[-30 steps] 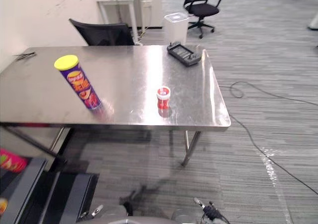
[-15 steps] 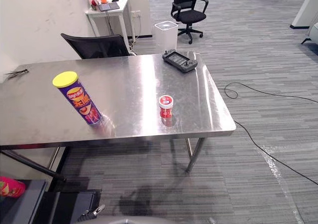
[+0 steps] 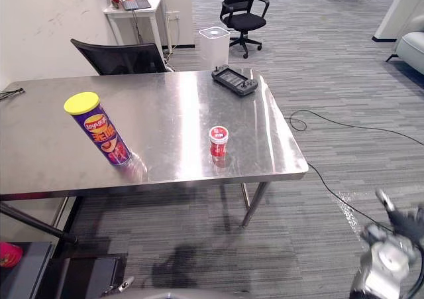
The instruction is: Put the gum and the chips on the shelf.
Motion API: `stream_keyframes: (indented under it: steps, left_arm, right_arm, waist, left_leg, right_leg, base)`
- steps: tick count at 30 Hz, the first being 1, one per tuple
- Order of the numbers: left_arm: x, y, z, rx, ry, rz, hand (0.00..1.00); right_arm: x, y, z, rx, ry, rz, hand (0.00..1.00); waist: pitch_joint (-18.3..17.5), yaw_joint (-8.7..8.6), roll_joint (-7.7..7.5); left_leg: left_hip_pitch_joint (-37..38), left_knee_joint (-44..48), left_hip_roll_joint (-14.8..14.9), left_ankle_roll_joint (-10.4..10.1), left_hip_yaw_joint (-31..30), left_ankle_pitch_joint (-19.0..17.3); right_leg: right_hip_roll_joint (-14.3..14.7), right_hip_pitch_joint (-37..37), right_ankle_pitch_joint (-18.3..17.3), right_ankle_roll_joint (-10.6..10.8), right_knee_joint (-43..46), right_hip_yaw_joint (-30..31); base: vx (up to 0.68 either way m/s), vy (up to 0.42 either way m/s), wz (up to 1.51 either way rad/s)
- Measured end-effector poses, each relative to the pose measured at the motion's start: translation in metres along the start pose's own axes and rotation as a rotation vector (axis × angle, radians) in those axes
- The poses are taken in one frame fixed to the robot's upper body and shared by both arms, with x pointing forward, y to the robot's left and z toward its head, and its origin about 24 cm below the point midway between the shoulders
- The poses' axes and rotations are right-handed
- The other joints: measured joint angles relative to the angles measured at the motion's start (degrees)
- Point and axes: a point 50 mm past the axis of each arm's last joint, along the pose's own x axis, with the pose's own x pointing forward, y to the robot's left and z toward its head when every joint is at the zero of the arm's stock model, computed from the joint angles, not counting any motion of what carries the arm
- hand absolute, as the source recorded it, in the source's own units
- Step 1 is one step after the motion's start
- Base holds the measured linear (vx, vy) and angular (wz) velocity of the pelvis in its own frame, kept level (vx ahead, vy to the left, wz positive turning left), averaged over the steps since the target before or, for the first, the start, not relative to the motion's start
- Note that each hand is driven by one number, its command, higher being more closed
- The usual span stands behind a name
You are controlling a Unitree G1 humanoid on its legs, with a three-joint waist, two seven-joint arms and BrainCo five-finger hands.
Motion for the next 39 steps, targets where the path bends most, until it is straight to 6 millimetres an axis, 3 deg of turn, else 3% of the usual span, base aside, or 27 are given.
stream_keyframes:
  steps: [1, 2, 5, 6, 10, 14, 19, 21, 37, 38, 39]
  left_arm:
    - [0.000, 0.000, 0.001, 0.007, -0.004, -0.003, 0.00]
    - [0.000, 0.000, 0.001, 0.025, -0.006, -0.012, 0.00]
    - [0.000, 0.000, 0.003, 0.035, -0.012, -0.019, 0.00]
    - [0.000, 0.000, 0.003, 0.041, -0.013, -0.025, 0.00]
    - [0.000, 0.000, 0.003, 0.048, -0.013, -0.035, 0.00]
    - [0.000, -0.001, 0.003, 0.047, -0.012, -0.037, 0.00]
    - [0.000, -0.001, 0.002, 0.045, -0.008, -0.036, 0.00]
    - [0.000, -0.001, 0.003, 0.043, -0.012, -0.034, 0.00]
    - [0.001, 0.000, 0.006, 0.027, -0.023, -0.016, 0.00]
    - [0.001, 0.000, 0.006, 0.027, -0.023, -0.015, 0.00]
    - [0.001, 0.000, 0.006, 0.027, -0.024, -0.015, 0.00]
  right_arm:
    - [0.000, 0.011, 0.008, 0.004, -0.034, 0.043, 0.00]
    - [-0.008, 0.036, 0.027, 0.011, -0.123, 0.175, 0.00]
    - [-0.029, 0.074, 0.049, 0.011, -0.241, 0.427, 0.00]
    - [-0.043, 0.094, 0.052, 0.013, -0.268, 0.582, 0.00]
    - [-0.066, 0.122, 0.046, 0.018, -0.244, 0.800, 0.00]
    - [-0.086, 0.149, 0.035, 0.045, -0.187, 0.964, 0.00]
    - [-0.091, 0.170, 0.025, 0.025, -0.131, 1.027, 0.00]
    - [-0.088, 0.178, 0.026, 0.023, -0.127, 1.030, 0.00]
    - [-0.083, 0.218, 0.032, 0.068, -0.073, 0.991, 0.00]
    - [-0.084, 0.219, 0.032, 0.070, -0.071, 0.991, 1.00]
    - [-0.085, 0.221, 0.032, 0.076, -0.066, 0.994, 1.00]
  waist:
    - [-0.02, 0.00, -0.01]
    - [-0.01, -0.03, -0.03]
    - [-0.03, 0.20, -0.01]
    - [-0.06, 0.27, -0.43]
    - [-0.12, 1.44, -1.19]
    - [-0.05, 1.79, -1.01]
    - [0.18, 2.11, -0.78]
    - [0.68, 2.93, -0.42]
    - [3.45, 3.39, -0.23]
    - [3.51, 3.40, -0.24]
    - [3.68, 3.39, -0.27]
  left_leg:
    - [-0.12, 0.00, 0.02, 0.00, -0.09, 0.00]
    - [-0.47, 0.01, 0.08, 0.00, -0.17, 0.00]
    - [-0.60, 0.01, 0.22, 0.00, -0.25, 0.00]
    - [-0.60, 0.01, 0.22, 0.00, -0.62, 0.00]
    - [-0.58, 0.01, 0.18, 0.08, -1.41, 0.06]
    - [-0.60, 0.00, -0.21, 0.39, -1.96, 0.26]
    - [-0.64, -0.03, -0.46, 0.57, -3.21, 0.77]
    - [-0.67, -0.11, -0.68, 0.57, -3.44, 1.00]
    - [-0.76, -0.33, -0.78, 0.60, -4.79, 1.40]
    - [-0.74, -0.34, -0.77, 0.60, -4.77, 1.40]
    - [-0.67, -0.36, -0.75, 0.60, -4.74, 1.40]
  right_leg:
    - [0.03, -0.01, 0.01, -0.01, -0.06, -0.09]
    - [0.10, -0.23, 0.08, 0.06, -0.16, -0.15]
    - [0.29, -0.11, 0.56, -0.09, -0.56, -0.52]
    - [0.27, 0.09, 0.56, -0.09, -0.54, -1.14]
    - [0.05, 0.50, 0.55, -0.08, -0.47, -1.87]
    - [-0.41, 0.76, 0.54, -0.08, -0.43, -2.48]
    - [-0.58, 1.49, 0.52, -0.07, -0.46, -3.70]
    - [-0.55, 1.57, 0.52, -0.07, -0.44, -4.01]
    - [-0.47, 2.49, 0.53, -0.08, -0.87, -5.47]
    - [-0.47, 2.52, 0.53, -0.08, -0.87, -5.47]
    - [-0.46, 2.57, 0.53, -0.08, -0.87, -5.47]
  base:
    - [0.03, -0.018, 0.05]
    - [0.03, -0.015, 0.04]
    - [0.00, -0.008, 0.02]
    - [0.00, -0.023, 0.11]
    - [-0.02, -0.013, 0.10]
    - [-0.03, -0.002, 0.06]
    - [-0.03, -0.005, 0.14]
    - [-0.04, -0.002, 0.07]
    - [-0.01, -0.005, 0.04]
    - [0.00, 0.000, 0.00]
    - [0.00, 0.000, 0.00]
